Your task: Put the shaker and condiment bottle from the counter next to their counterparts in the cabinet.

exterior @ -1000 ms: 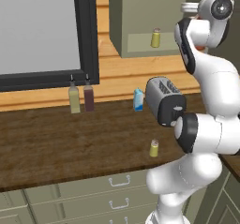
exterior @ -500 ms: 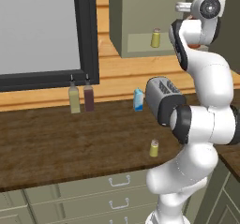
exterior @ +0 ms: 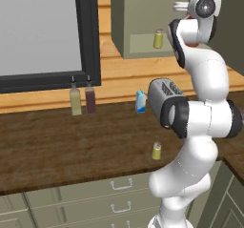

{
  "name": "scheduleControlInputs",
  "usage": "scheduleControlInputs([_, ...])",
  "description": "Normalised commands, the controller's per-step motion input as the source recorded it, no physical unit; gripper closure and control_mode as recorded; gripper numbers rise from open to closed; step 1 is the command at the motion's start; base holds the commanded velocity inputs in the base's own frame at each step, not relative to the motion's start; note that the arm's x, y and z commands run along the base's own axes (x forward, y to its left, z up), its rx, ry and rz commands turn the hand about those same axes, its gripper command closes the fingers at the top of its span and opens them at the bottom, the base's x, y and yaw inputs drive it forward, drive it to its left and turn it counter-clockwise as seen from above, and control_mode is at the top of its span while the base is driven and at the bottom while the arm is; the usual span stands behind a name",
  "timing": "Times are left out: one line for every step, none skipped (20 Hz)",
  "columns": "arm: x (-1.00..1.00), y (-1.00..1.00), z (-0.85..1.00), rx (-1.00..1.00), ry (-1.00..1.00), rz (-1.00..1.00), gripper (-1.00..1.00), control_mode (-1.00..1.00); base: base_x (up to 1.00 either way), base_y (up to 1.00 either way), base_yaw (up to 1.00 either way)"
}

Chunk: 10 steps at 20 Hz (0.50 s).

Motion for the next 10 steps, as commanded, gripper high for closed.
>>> scheduleControlInputs([0.21, 0.00, 0.00, 0.00, 0.00, 0.00, 1.00, -1.00, 0.00, 0.00, 0.00])
scheduleControlInputs([0.20, 0.00, 0.00, 0.00, 0.00, 0.00, 1.00, -1.00, 0.00, 0.00, 0.00])
scheduleControlInputs([0.21, 0.00, 0.00, 0.00, 0.00, 0.00, 1.00, -1.00, 0.00, 0.00, 0.00])
scheduleControlInputs([0.23, 0.00, 0.00, 0.00, 0.00, 0.00, 1.00, -1.00, 0.00, 0.00, 0.00])
scheduleControlInputs([0.25, 0.00, 0.00, 0.00, 0.00, 0.00, 1.00, -1.00, 0.00, 0.00, 0.00])
scheduleControlInputs([0.28, 0.00, 0.00, 0.00, 0.00, 0.00, 1.00, -1.00, 0.00, 0.00, 0.00])
scheduleControlInputs([0.28, 0.00, 0.00, 0.00, 0.00, 0.00, 1.00, -1.00, 0.00, 0.00, 0.00])
scheduleControlInputs([0.28, 0.00, 0.00, 0.00, 0.00, 0.00, 1.00, -1.00, 0.00, 0.00, 0.00])
scheduleControlInputs([0.27, 0.00, 0.00, 0.00, 0.00, 0.00, 1.00, -1.00, 0.00, 0.00, 0.00])
scheduleControlInputs([0.30, 0.00, 0.00, 0.00, 0.00, 0.00, -1.00, -1.00, 0.00, 0.00, 0.00])
